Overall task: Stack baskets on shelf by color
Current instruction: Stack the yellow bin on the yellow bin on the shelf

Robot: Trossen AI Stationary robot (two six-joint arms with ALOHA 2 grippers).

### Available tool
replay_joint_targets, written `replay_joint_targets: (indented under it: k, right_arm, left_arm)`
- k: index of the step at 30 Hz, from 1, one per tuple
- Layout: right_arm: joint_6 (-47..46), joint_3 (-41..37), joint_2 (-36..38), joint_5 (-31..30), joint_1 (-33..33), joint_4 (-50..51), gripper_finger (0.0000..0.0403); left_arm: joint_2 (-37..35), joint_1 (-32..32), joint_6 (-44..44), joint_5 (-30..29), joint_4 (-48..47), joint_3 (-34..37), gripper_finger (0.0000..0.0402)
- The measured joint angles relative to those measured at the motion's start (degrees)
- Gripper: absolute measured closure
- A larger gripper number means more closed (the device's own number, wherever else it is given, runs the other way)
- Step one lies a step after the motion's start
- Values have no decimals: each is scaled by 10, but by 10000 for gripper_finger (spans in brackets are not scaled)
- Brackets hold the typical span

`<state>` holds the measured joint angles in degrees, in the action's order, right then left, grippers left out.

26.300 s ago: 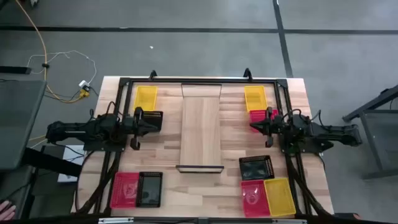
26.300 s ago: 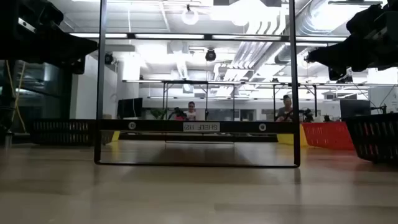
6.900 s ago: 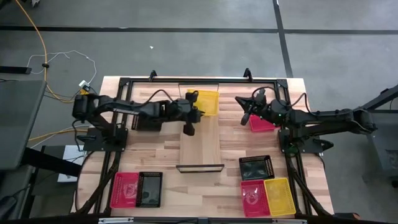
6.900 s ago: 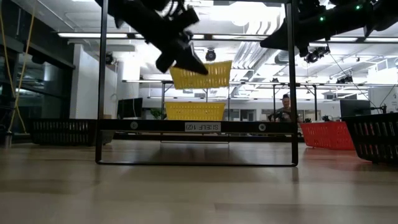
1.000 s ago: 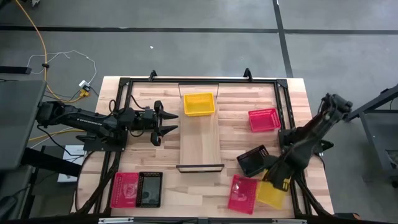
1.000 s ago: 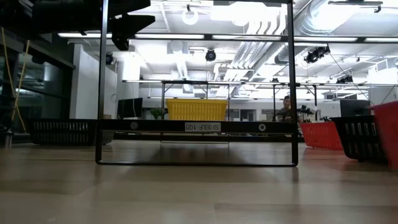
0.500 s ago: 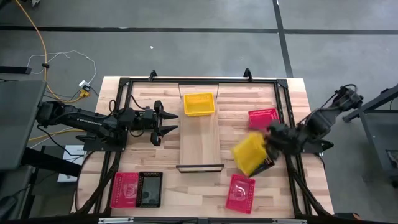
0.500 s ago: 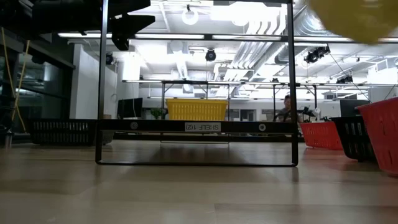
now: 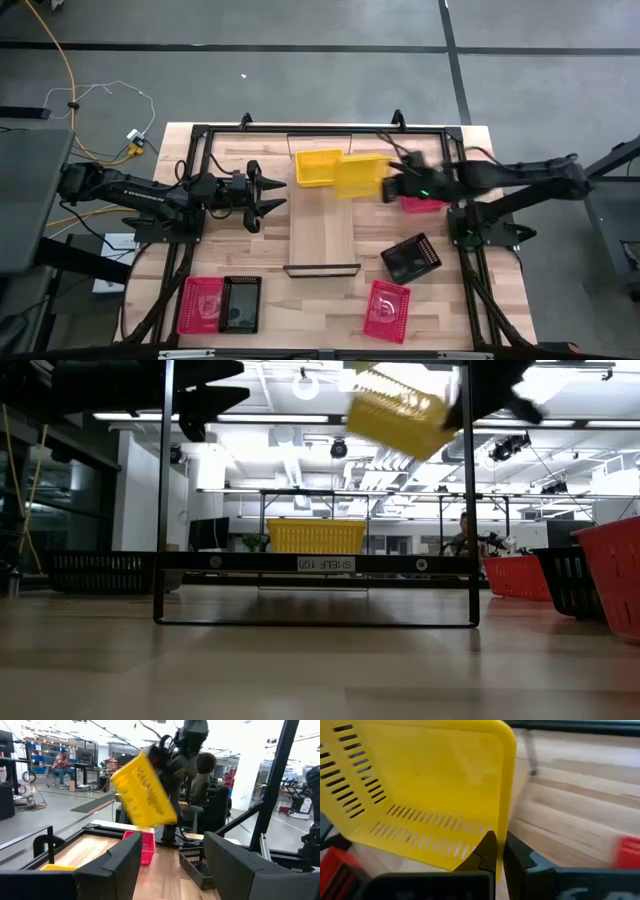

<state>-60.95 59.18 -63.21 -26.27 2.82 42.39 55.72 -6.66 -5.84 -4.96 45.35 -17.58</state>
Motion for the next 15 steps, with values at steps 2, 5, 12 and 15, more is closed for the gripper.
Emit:
replay_joint_targets:
  k: [2,5,12,15]
  right_arm:
    - [51,0,-40,43,-38,-70,402]
    - [104,0,-96,100,-99,-162,402]
    - [118,0,-193,228,-180,-243,402]
    - [120,0,-212,236,-182,-273,402]
  left_arm:
    - [0,0,0,4,9,0,199]
    - [0,0,0,28,16,0,199]
    - [0,21,18,43,15,0,199]
    - [0,32,34,43,15,0,199]
